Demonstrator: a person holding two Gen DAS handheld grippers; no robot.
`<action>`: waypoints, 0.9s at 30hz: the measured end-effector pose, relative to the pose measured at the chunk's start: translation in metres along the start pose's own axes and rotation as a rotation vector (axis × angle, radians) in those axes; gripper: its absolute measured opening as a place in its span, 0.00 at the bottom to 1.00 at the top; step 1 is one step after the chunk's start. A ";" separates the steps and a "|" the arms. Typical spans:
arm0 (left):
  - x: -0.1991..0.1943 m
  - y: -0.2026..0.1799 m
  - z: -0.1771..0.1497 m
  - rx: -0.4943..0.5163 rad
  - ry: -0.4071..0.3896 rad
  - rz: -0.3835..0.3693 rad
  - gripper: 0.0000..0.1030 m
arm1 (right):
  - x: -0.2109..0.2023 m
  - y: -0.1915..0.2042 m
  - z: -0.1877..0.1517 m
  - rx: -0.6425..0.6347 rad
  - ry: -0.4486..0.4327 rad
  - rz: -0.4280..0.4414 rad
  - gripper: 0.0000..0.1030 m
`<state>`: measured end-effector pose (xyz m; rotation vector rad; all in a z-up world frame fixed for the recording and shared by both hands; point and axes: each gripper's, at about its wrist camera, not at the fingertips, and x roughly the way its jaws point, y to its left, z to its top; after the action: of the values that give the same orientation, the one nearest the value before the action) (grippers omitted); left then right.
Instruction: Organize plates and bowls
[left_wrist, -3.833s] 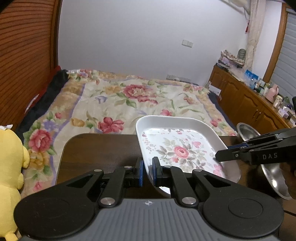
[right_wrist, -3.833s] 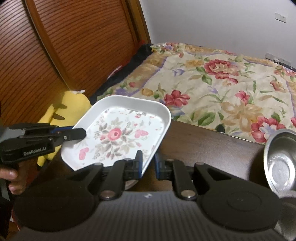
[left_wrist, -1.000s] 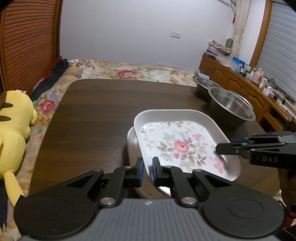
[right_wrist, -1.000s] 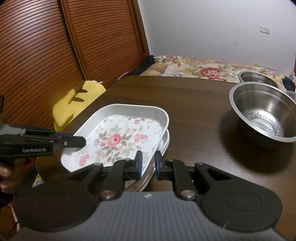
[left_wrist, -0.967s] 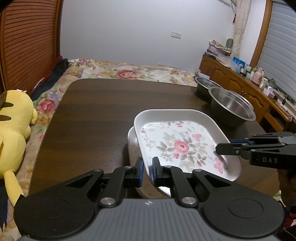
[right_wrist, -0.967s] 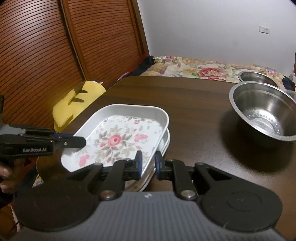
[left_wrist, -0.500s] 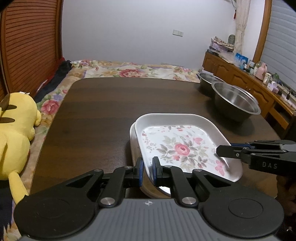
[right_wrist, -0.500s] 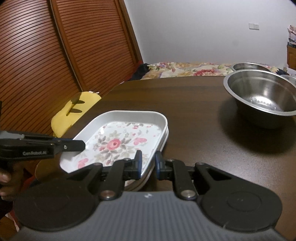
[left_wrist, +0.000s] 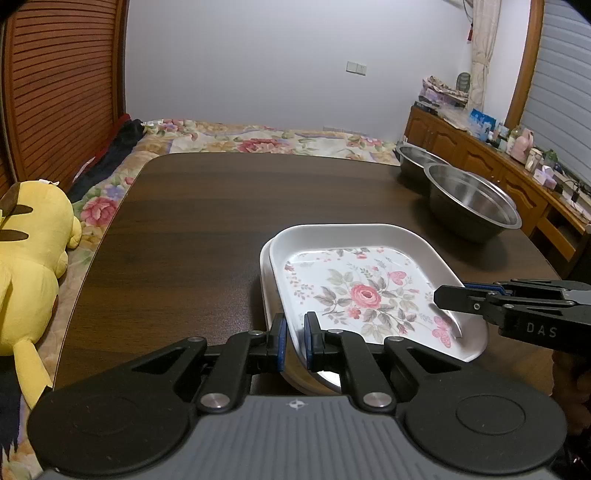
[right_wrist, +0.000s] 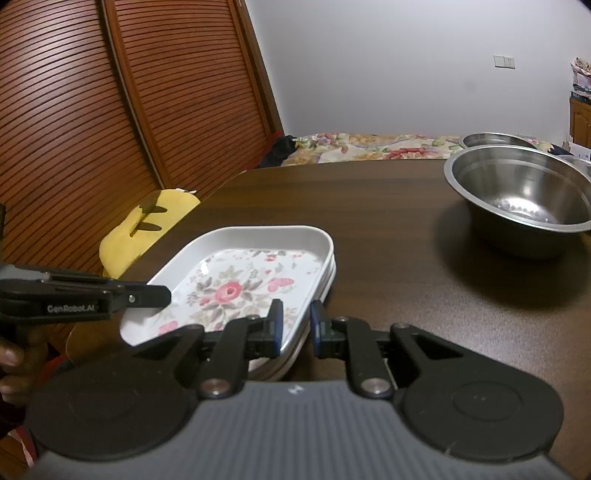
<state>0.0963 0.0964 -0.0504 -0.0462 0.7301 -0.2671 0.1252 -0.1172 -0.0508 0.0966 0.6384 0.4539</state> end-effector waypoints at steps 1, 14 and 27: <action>0.000 0.000 0.000 -0.001 0.000 0.000 0.11 | 0.000 0.000 0.000 0.000 0.001 0.000 0.17; -0.007 0.000 0.003 0.004 -0.026 0.024 0.12 | -0.002 0.003 0.000 -0.017 -0.009 0.003 0.19; -0.014 -0.024 0.020 0.056 -0.083 0.013 0.25 | -0.035 -0.015 0.013 -0.011 -0.098 -0.041 0.22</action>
<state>0.0943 0.0761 -0.0235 0.0010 0.6403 -0.2721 0.1139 -0.1451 -0.0245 0.0943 0.5410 0.4105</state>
